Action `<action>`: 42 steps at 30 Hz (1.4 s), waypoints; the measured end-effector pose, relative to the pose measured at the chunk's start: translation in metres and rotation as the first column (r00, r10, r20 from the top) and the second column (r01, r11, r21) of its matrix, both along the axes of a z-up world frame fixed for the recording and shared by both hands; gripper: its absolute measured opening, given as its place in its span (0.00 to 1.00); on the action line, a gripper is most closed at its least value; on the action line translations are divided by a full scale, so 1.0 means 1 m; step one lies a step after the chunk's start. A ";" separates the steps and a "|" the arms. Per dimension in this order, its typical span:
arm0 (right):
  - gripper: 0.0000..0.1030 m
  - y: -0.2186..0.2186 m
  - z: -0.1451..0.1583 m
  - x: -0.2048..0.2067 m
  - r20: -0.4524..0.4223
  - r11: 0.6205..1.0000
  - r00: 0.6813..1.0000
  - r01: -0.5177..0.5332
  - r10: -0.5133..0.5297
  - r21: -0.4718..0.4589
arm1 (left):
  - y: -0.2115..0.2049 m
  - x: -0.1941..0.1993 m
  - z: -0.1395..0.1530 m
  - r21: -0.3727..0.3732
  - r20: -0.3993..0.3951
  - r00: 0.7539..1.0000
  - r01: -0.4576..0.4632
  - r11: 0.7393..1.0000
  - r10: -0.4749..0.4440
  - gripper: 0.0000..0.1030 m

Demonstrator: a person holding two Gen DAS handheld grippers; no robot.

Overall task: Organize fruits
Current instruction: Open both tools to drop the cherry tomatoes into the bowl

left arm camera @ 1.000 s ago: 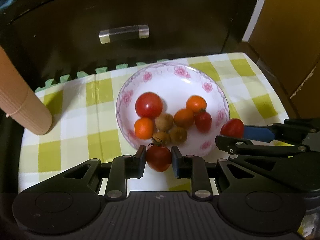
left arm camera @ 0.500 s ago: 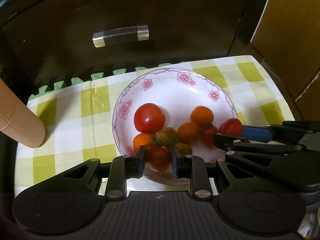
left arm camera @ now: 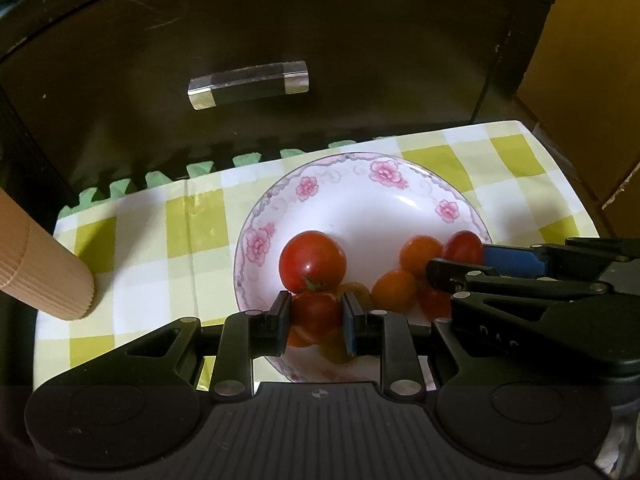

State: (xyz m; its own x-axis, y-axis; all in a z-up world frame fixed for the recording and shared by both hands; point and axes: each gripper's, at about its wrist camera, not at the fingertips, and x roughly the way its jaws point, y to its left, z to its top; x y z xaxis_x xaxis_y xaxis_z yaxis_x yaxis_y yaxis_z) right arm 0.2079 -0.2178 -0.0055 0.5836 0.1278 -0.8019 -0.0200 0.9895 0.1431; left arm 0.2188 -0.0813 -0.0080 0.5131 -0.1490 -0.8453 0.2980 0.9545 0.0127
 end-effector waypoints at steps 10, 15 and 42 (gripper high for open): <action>0.32 0.001 -0.003 0.010 0.025 1.000 1.000 0.005 -0.005 -0.010 | -0.001 0.012 0.000 -0.014 -0.001 1.000 -0.009 1.000 0.009 0.32; 0.32 0.001 -0.006 0.018 0.019 1.000 1.000 0.016 -0.016 0.009 | 0.002 0.018 -0.001 -0.008 -0.006 1.000 -0.012 1.000 0.012 0.33; 0.31 -0.003 -0.010 0.009 0.033 0.999 0.998 0.050 -0.050 0.023 | 0.005 0.010 0.003 0.000 0.034 0.999 -0.014 1.000 0.014 0.56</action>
